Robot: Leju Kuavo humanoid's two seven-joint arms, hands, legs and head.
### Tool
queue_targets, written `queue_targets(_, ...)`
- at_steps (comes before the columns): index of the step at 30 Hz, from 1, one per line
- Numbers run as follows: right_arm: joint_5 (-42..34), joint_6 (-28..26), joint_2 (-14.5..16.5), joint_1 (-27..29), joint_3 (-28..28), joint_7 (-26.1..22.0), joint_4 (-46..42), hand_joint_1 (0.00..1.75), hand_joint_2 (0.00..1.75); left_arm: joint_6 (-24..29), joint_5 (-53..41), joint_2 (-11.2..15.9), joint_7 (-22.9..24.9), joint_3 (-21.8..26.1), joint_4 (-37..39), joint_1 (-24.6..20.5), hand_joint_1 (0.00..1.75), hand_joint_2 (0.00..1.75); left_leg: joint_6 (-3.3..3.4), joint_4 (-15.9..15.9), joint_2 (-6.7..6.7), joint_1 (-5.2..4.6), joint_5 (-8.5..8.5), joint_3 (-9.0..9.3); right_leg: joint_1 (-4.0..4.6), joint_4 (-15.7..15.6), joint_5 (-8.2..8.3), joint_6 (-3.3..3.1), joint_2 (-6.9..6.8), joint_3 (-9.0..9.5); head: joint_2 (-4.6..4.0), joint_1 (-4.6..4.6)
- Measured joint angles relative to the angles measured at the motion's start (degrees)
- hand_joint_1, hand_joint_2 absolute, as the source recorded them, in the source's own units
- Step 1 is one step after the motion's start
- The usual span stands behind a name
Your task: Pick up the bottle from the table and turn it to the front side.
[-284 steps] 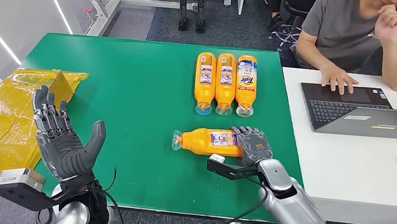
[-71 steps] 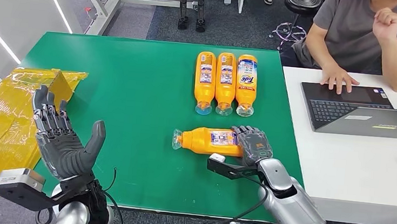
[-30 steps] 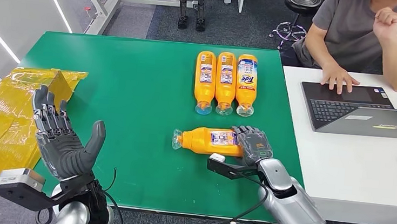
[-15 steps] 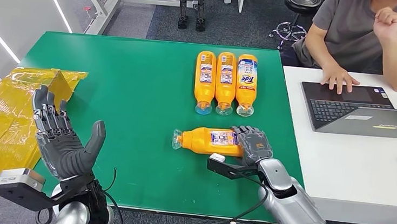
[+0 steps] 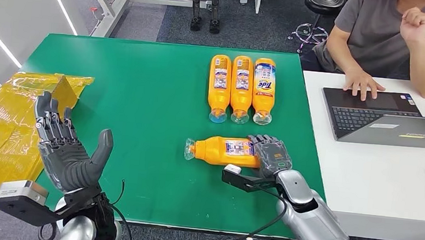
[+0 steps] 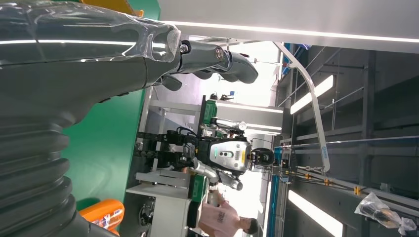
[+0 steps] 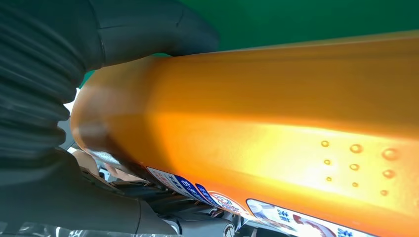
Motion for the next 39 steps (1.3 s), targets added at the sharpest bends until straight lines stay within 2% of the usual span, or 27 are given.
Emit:
queue_targets(22, -0.5, -0.3, 0.2, 0.2, -0.1, -0.5, -0.1, 1.75, 1.75, -0.2, 0.3, 0.0, 0.0, 0.0, 0.0, 0.0, 0.00, 1.75, 0.00, 0.0, -0.01, 0.00, 0.00, -0.01, 0.00, 0.0, 0.00, 0.00, -0.01, 0.00, 0.00, -0.01)
queue_targets(24, -5.2, -3.8, 2.1, 2.5, -1.6, -4.7, -2.3, 1.75, 1.75, -0.9, 2.2, 0.0, 0.0, 0.0, -0.1, 0.1, 0.00, 1.75, -0.04, 0.0, -0.03, 0.08, -0.02, -0.02, 0.07, 0.0, -0.04, -0.03, -0.02, 0.01, 0.00, 0.07)
queue_targets(25, -10.1, -8.2, 3.9, 4.7, -3.2, -9.8, -4.3, 1.75, 1.75, -1.4, 3.5, 0.0, 0.0, 0.0, -0.3, 0.1, 0.00, 1.75, -0.09, 0.0, -0.03, 0.11, -0.06, -0.02, 0.10, 0.0, -0.06, -0.06, -0.01, -0.01, 0.00, 0.11)
queue_targets(27, -20.3, -20.3, 8.8, 9.8, -6.9, -23.4, -8.7, 1.75, 1.75, -2.0, 5.3, 0.0, 0.0, 0.0, -0.6, 0.1, 0.00, 1.75, -0.18, 0.0, -0.01, 0.13, -0.14, 0.01, 0.10, 0.0, -0.15, -0.16, 0.04, -0.06, 0.00, 0.07)
queue_targets(28, -22.9, -25.4, 11.1, 11.8, -8.3, -29.4, -10.5, 1.75, 1.75, -2.1, 5.6, 0.0, 0.0, 0.0, -0.8, 0.1, 0.00, 1.75, -0.19, 0.0, -0.01, 0.11, -0.16, 0.03, 0.08, 0.0, -0.21, -0.20, 0.04, -0.07, 0.00, 0.02)
queue_targets(29, -23.4, -28.3, 13.0, 13.3, -9.3, -32.8, -11.9, 1.75, 1.75, -2.2, 5.7, 0.0, 0.0, 0.0, -0.9, 0.1, 0.00, 1.75, -0.20, -0.1, -0.02, 0.11, -0.17, 0.05, 0.07, 0.1, -0.27, -0.24, 0.02, -0.07, 0.00, -0.04)
queue_targets(30, -22.8, -29.2, 14.4, 14.4, -10.1, -33.7, -13.1, 1.75, 1.75, -2.3, 5.8, 0.0, 0.0, 0.0, -1.0, 0.1, 0.00, 1.75, -0.21, -0.1, -0.04, 0.11, -0.18, 0.06, 0.08, 0.1, -0.33, -0.26, -0.01, -0.06, 0.00, -0.02)
queue_targets(32, -21.7, -28.7, 16.1, 15.8, -11.6, -32.0, -14.8, 1.75, 1.75, -2.3, 5.8, 0.0, 0.0, 0.0, -1.3, 0.4, 0.00, 1.75, -0.23, -0.1, -0.05, 0.10, -0.19, 0.03, 0.09, 0.1, -0.37, -0.26, -0.03, -0.06, 0.00, -0.01)
queue_targets(39, -21.8, -27.8, 18.2, 18.4, -14.2, -29.9, -18.0, 1.75, 1.75, -2.7, 5.9, 0.2, 0.0, 0.0, -2.1, 1.0, 0.00, 1.75, -0.22, -0.1, -0.02, 0.04, -0.19, 0.03, 0.05, 0.0, -0.35, -0.23, -0.01, -0.05, 0.00, 0.00)
